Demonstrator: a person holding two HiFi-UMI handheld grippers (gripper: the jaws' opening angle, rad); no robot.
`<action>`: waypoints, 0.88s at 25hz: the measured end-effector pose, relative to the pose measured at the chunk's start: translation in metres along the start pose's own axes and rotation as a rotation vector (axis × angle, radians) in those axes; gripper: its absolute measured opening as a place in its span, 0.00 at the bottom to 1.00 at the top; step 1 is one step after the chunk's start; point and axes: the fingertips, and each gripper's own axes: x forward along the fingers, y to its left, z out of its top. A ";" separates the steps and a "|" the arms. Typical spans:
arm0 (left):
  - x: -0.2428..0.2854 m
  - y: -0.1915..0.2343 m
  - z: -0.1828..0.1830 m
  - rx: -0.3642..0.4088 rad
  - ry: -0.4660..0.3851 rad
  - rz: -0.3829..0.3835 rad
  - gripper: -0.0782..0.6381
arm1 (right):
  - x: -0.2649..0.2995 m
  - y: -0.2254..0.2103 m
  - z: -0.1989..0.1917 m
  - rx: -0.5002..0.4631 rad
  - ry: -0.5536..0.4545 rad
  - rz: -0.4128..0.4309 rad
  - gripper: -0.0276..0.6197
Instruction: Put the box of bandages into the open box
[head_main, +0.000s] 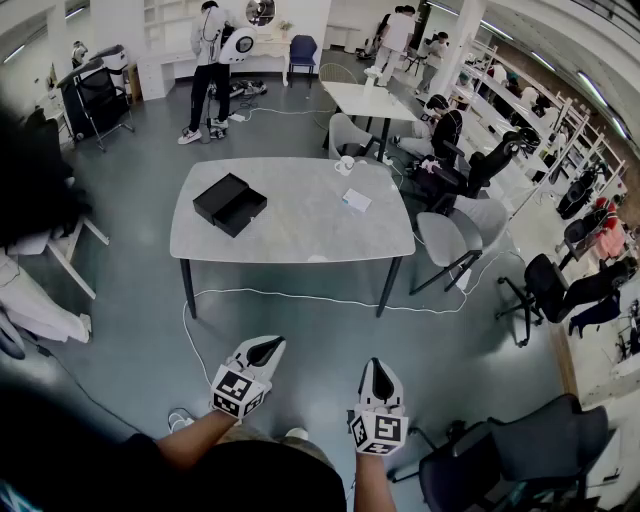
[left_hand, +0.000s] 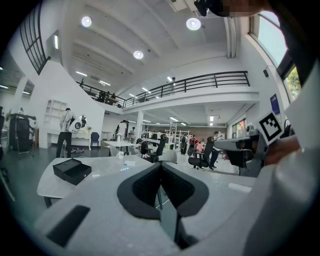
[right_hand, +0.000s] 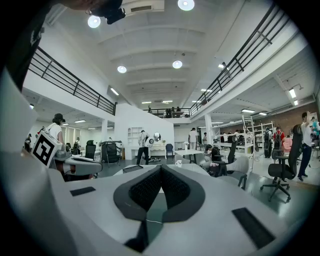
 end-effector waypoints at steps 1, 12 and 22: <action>0.003 -0.003 0.000 0.002 -0.003 0.002 0.13 | -0.001 -0.005 0.000 0.013 -0.005 0.002 0.06; 0.028 -0.028 -0.007 -0.002 -0.004 0.008 0.13 | -0.022 -0.042 -0.031 0.115 0.021 0.025 0.06; 0.111 -0.026 -0.006 0.009 0.001 -0.128 0.13 | 0.020 -0.063 -0.031 0.099 0.020 -0.024 0.06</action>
